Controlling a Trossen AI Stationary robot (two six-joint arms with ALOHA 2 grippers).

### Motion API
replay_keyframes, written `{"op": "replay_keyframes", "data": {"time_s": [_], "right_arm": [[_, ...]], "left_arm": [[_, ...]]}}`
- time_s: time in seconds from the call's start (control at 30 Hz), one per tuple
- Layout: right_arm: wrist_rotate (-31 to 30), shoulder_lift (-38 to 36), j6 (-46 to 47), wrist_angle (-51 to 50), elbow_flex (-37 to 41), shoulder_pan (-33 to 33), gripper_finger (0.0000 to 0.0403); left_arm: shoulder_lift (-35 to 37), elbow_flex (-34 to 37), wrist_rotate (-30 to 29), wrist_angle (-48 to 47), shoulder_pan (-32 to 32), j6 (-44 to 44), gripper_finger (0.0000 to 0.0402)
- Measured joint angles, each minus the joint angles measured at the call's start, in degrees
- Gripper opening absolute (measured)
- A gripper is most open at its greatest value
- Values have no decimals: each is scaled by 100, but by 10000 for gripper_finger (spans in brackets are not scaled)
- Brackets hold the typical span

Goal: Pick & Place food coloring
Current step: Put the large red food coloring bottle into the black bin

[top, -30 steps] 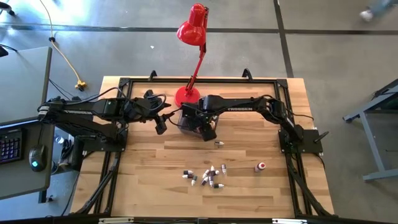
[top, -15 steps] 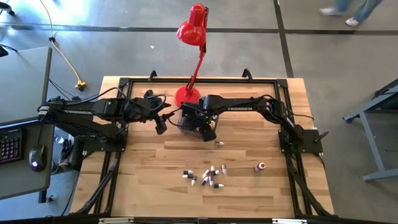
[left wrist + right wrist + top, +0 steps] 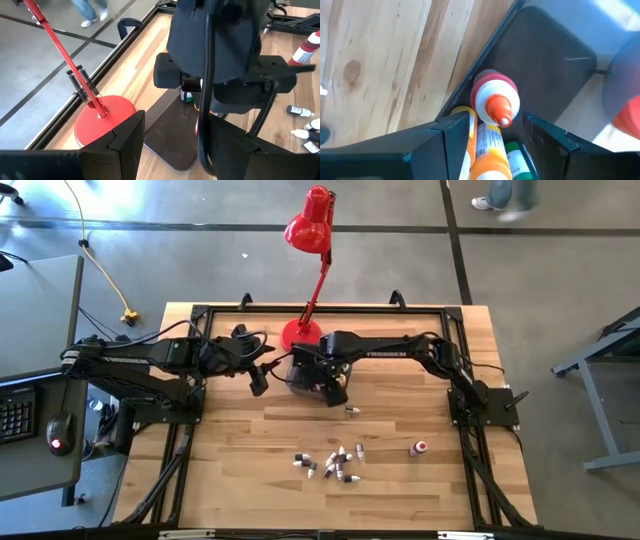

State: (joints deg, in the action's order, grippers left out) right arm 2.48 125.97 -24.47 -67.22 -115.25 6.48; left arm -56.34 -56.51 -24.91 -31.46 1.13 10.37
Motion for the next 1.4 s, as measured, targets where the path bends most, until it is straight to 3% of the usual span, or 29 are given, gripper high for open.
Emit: {"op": "replay_keyframes", "data": {"time_s": [0.4, 0.7, 0.83, 1.1, 1.27, 1.4], "right_arm": [[60, 4, 69, -639, -1066, -45, 178], [-391, -51, 738, -2219, -1971, -329, 178], [-289, -556, 1545, -2261, -1433, -593, 178], [-442, -1563, 2904, -2272, -359, -1129, 178], [-398, -2702, 3698, -2146, 1245, -1596, 178], [-651, -3689, 4816, -1369, 2724, -2062, 178]], "left_arm": [[11, -24, 0, 136, 2, 22, 188], [2, -15, 61, 1097, 8, 17, 189], [-2, -4, 334, 1710, 9, 53, 189], [-2, 9, 1664, 2446, 0, 50, 188], [-2, 9, 2534, 2361, -4, 65, 188], [-2, 9, 2880, 2366, 0, 63, 188]]}}
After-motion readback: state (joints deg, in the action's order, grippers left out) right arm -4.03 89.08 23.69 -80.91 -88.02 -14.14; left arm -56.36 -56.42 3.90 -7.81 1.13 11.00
